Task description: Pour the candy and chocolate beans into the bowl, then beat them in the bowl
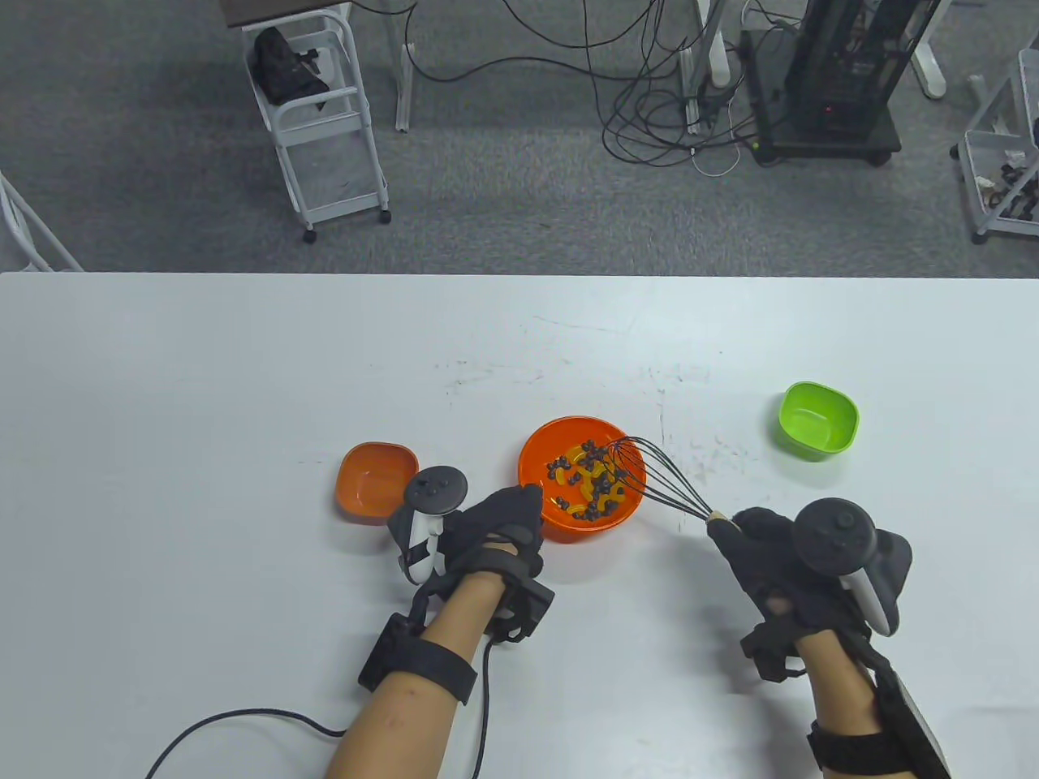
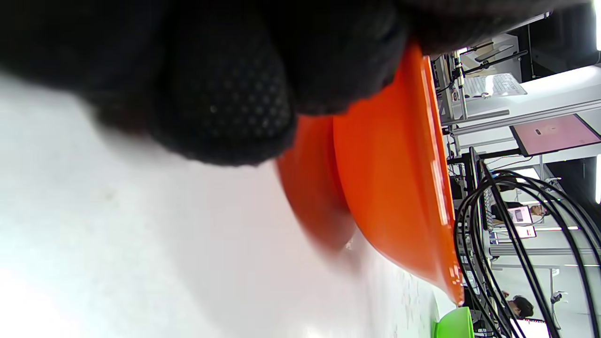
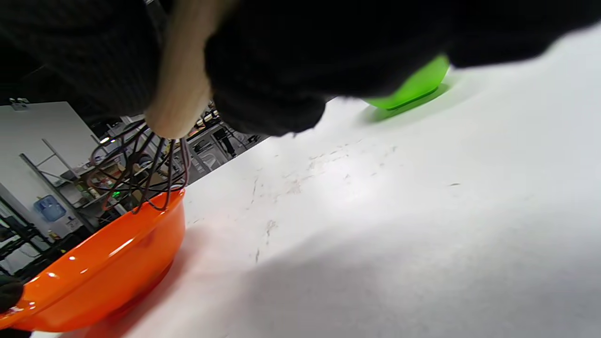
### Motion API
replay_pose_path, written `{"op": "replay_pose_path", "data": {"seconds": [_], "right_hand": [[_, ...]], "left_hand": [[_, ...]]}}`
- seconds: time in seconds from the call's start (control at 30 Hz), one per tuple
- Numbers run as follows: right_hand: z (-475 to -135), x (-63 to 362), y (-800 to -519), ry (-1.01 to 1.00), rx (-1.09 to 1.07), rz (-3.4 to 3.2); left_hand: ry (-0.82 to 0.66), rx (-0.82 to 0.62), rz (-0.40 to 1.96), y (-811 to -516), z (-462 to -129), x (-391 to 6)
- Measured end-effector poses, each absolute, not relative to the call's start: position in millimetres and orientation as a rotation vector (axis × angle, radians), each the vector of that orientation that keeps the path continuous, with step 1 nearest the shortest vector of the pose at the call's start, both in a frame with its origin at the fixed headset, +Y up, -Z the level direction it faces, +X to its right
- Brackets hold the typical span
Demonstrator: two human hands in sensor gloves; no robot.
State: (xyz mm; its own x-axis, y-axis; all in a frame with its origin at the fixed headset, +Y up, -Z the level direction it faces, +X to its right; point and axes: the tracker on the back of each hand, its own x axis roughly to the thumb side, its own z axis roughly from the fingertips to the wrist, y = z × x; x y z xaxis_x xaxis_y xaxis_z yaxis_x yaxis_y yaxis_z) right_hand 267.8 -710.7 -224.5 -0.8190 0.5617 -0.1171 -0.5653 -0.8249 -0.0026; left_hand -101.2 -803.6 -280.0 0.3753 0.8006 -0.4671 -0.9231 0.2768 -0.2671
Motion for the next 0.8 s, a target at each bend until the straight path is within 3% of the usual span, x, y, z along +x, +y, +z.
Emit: {"op": "replay_pose_path", "data": {"seconds": [0.17, 0.4, 0.57, 0.8], "right_hand": [[-224.0, 274.9, -710.0, -0.049, -0.196, 2.495], [-232.2, 283.0, -725.2, -0.212, -0.416, 2.64], [-239.7, 272.5, -731.7, -0.024, -0.516, 2.831], [-251.3, 253.7, -748.4, 0.283, -0.446, 2.967]], "left_hand": [[0.259, -0.549, 1.182, -803.5, -279.8, -101.4], [0.269, -0.55, 1.198, -803.5, -278.8, -102.1], [0.274, -0.552, 1.206, -804.0, -278.4, -102.7], [0.281, -0.541, 1.212, -803.9, -277.0, -103.3]]}}
